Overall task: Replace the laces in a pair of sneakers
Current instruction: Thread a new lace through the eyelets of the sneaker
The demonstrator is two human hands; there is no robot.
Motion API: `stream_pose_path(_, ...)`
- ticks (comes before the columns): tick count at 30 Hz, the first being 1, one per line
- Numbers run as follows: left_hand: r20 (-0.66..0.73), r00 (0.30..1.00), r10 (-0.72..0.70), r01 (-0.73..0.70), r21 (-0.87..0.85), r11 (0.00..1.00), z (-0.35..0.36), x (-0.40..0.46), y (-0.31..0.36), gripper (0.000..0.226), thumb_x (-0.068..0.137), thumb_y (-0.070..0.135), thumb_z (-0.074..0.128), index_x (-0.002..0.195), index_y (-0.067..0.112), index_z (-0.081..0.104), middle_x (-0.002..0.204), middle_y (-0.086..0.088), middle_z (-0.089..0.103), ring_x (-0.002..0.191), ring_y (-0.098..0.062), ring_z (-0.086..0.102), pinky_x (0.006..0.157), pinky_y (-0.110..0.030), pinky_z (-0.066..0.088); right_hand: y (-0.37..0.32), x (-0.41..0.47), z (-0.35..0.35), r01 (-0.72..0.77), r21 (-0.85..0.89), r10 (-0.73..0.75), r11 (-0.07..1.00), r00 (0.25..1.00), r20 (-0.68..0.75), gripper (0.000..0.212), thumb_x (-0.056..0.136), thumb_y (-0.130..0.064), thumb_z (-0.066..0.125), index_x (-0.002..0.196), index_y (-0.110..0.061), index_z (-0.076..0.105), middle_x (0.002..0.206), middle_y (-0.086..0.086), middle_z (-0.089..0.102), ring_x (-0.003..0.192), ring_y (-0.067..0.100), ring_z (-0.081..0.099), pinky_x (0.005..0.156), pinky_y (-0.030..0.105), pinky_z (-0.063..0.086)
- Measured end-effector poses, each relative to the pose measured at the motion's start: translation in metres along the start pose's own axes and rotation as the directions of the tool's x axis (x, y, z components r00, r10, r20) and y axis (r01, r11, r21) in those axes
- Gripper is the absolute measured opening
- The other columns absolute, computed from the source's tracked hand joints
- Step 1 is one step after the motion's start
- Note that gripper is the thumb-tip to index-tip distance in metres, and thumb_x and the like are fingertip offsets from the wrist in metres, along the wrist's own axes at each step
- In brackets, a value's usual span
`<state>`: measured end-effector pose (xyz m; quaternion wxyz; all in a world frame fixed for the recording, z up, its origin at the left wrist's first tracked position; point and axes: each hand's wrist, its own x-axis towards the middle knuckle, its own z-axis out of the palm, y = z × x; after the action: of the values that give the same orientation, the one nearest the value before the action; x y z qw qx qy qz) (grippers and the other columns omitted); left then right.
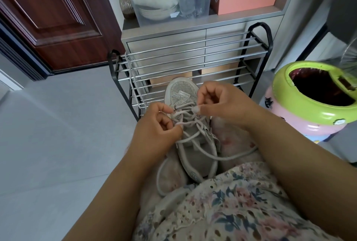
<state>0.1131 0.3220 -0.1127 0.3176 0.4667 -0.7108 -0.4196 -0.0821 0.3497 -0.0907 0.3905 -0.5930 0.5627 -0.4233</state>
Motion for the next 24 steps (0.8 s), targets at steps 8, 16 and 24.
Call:
stream_pose_path(8,0.015,0.949,0.314,-0.302,0.322,0.898,0.001,-0.003,0.000,0.008,0.075,0.022,0.063,0.080,0.027,0.065,0.059,0.008,0.045,0.061,-0.007,0.045,0.054,-0.020,0.036,-0.015,-0.003,0.010,0.071,-0.675,0.020,0.735,0.992,0.125,0.012,0.073,-0.034,0.073,0.080,-0.028,0.065,0.066,-0.014,0.048,0.058,-0.003,0.045,0.049,0.014,0.026)
stream_pose_path(16,0.100,0.990,0.103,-0.102,-0.010,0.995,0.004,-0.002,-0.001,0.014,0.079,0.024,0.068,0.072,0.015,0.061,0.060,0.004,0.047,0.058,-0.010,0.042,0.057,-0.027,0.037,-0.009,0.001,-0.005,-0.015,-0.521,0.156,0.854,0.961,0.227,0.011,0.085,-0.030,0.067,0.078,-0.024,0.062,0.066,-0.012,0.056,0.055,-0.007,0.048,0.054,0.008,0.037)
stream_pose_path(24,0.151,0.987,-0.045,0.086,-0.273,0.958,0.007,0.002,0.002,0.009,0.071,0.014,0.057,0.063,0.015,0.053,0.051,0.006,0.049,0.048,-0.006,0.042,0.050,-0.018,0.035,0.008,-0.005,-0.014,-0.120,-0.227,0.167,0.966,0.965,0.200,0.015,0.086,-0.031,0.065,0.076,-0.020,0.063,0.067,-0.005,0.057,0.062,0.006,0.047,0.065,0.024,0.041)
